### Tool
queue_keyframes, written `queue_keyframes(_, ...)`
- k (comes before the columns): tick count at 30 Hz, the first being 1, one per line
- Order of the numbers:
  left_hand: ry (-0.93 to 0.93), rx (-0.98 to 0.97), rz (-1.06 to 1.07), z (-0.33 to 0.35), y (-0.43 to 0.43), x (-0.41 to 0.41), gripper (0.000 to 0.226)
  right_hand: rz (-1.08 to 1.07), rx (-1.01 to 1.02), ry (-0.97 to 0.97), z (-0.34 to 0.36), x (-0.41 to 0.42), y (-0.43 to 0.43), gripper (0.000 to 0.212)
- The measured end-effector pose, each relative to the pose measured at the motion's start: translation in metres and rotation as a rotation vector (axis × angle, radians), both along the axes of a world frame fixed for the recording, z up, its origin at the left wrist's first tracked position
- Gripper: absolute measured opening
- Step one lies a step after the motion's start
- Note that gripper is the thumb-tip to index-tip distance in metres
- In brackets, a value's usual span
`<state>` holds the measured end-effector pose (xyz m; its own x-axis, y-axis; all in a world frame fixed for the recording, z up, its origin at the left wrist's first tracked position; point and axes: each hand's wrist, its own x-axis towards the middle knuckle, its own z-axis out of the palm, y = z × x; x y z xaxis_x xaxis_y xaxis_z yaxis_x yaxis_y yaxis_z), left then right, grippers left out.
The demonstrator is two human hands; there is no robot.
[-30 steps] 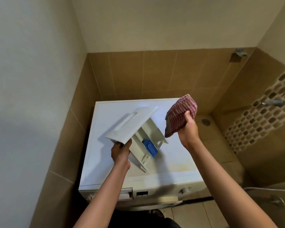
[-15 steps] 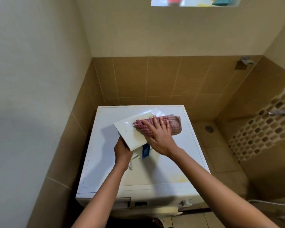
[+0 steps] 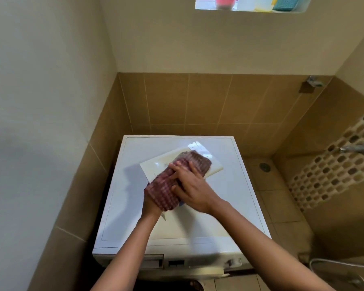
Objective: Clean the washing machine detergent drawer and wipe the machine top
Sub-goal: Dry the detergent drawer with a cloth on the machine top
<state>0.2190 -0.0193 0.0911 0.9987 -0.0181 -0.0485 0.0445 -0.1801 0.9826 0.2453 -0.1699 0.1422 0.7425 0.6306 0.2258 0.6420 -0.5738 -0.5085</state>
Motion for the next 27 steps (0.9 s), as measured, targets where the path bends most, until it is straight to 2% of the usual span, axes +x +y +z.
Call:
queue_keyframes(1,0.108,-0.031,0.166,0.000,0.001,-0.002,0.027,-0.072,0.059,0.021,0.001,0.008,-0.011,0.026)
queue_keyframes(3,0.078,-0.007,0.297,0.004,0.003,-0.005,0.041,-0.244,0.073,0.079,0.003,0.026,-0.039,0.036)
queue_keyframes(5,0.037,-0.022,0.253,0.002,0.002,-0.008,0.045,-0.387,-0.045,0.161,0.006,0.046,-0.062,0.054)
queue_keyframes(8,0.069,-0.003,0.260,0.001,0.000,-0.004,0.037,-0.452,-0.289,0.296,0.009,0.066,-0.065,0.055)
queue_keyframes(12,0.077,0.051,0.292,-0.002,0.005,-0.004,0.039,-0.496,-0.466,0.240,0.015,0.065,-0.018,0.087)
queue_keyframes(15,0.059,0.046,0.266,0.000,0.004,0.000,0.046,-0.431,-0.514,0.170,0.018,0.057,0.018,0.088)
queue_keyframes(17,0.018,0.052,0.265,-0.002,0.006,-0.003,0.046,-0.292,-0.517,0.119,0.020,0.049,0.041,0.080)
queue_keyframes(19,-0.044,0.102,0.249,-0.010,0.009,-0.004,0.052,-0.116,-0.476,0.060,0.018,0.038,0.062,0.072)
queue_keyframes(20,-0.118,0.218,0.283,-0.002,0.006,-0.006,0.050,-0.031,-0.445,0.033,0.016,0.032,0.070,0.069)
queue_keyframes(21,-0.128,0.188,0.408,0.007,-0.002,0.000,0.041,0.047,-0.407,0.008,0.016,0.026,0.076,0.067)
queue_keyframes(22,-0.231,0.019,0.580,0.000,-0.006,0.000,0.029,0.115,-0.372,-0.017,0.014,0.021,0.079,0.065)
queue_keyframes(23,-0.258,-0.372,0.803,0.004,-0.008,0.005,0.024,0.170,-0.339,-0.037,0.014,0.018,0.079,0.063)
queue_keyframes(24,-0.265,-0.572,0.885,0.008,-0.009,0.007,0.033,0.214,-0.306,-0.045,0.014,0.016,0.077,0.061)
queue_keyframes(25,-0.255,-0.339,0.852,0.007,-0.006,0.004,0.049,0.238,-0.272,-0.037,0.015,0.016,0.072,0.059)
queue_keyframes(26,-0.296,0.046,0.629,-0.002,-0.001,0.003,0.059,0.239,-0.251,-0.019,0.016,0.019,0.066,0.058)
queue_keyframes(27,-0.175,0.189,0.367,-0.009,0.001,-0.006,0.059,0.215,-0.251,-0.010,0.015,0.024,0.060,0.057)
